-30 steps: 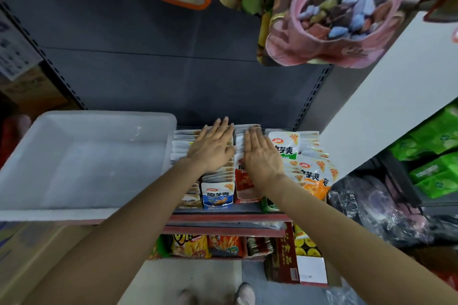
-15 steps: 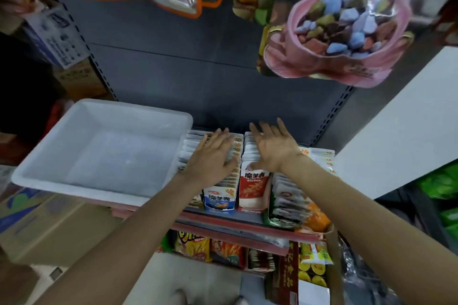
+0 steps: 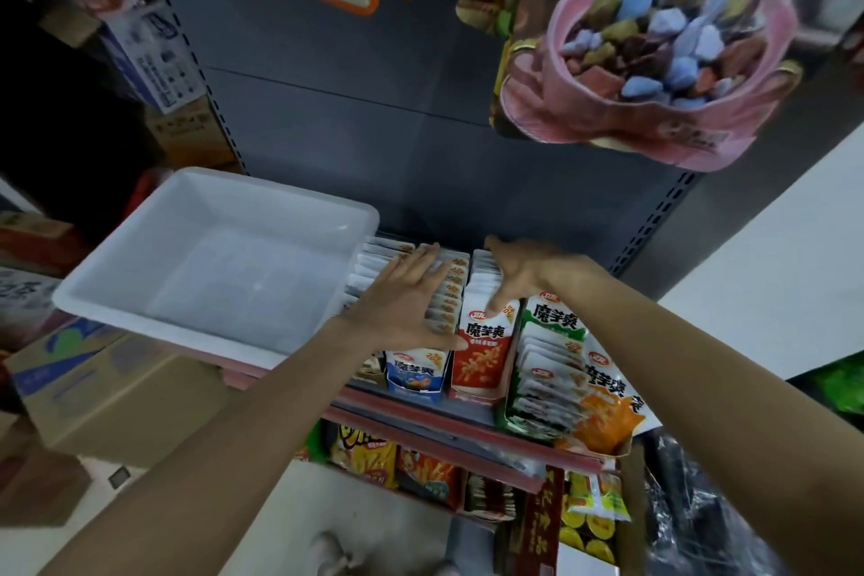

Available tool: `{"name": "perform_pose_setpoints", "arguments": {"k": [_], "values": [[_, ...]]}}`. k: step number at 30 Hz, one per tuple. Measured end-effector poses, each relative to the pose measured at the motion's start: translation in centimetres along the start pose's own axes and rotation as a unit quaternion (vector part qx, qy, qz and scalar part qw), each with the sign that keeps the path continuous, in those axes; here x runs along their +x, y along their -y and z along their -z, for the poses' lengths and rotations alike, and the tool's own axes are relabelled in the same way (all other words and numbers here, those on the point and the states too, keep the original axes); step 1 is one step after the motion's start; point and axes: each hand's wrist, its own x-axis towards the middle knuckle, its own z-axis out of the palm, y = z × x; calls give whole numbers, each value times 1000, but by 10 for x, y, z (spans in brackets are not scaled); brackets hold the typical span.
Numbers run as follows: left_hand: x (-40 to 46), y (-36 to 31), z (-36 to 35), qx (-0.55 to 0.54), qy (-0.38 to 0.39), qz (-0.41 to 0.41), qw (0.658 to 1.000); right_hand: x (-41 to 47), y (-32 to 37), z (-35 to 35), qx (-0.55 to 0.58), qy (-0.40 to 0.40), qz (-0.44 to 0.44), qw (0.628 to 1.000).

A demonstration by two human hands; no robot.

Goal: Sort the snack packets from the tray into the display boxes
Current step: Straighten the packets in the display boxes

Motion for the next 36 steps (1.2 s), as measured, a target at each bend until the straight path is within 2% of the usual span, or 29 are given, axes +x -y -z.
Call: {"name": "perform_pose_setpoints", "arguments": {"k": [9, 13, 16, 20, 23, 29, 33, 36], "values": [[-6, -8, 1, -16, -11, 12, 1000, -12, 8, -12, -50, -9, 15, 999], [-9, -13, 6, -66, -65, 11, 996, -18, 4, -9, 8, 6, 16, 1000], [-9, -16, 9, -101, -95, 11, 990, -21, 1, -11, 10, -2, 26, 1000], [-7, -20, 4, -82, -106, -10, 991, -20, 3, -12, -5, 9, 33, 999], [-6, -24, 0, -48, -108, -42, 992, -21, -1, -10, 30, 16, 28, 999], [-5, -39, -6, 72, -107, -96, 987, -30, -21, -11, 24, -30, 32, 999], [5, -49, -7, 73, -142, -43, 986, -37, -15, -15, 13, -100, 62, 993], [8, -48, -8, 46, -135, -15, 990, -42, -6, -29, -34, -118, 35, 992]]}}
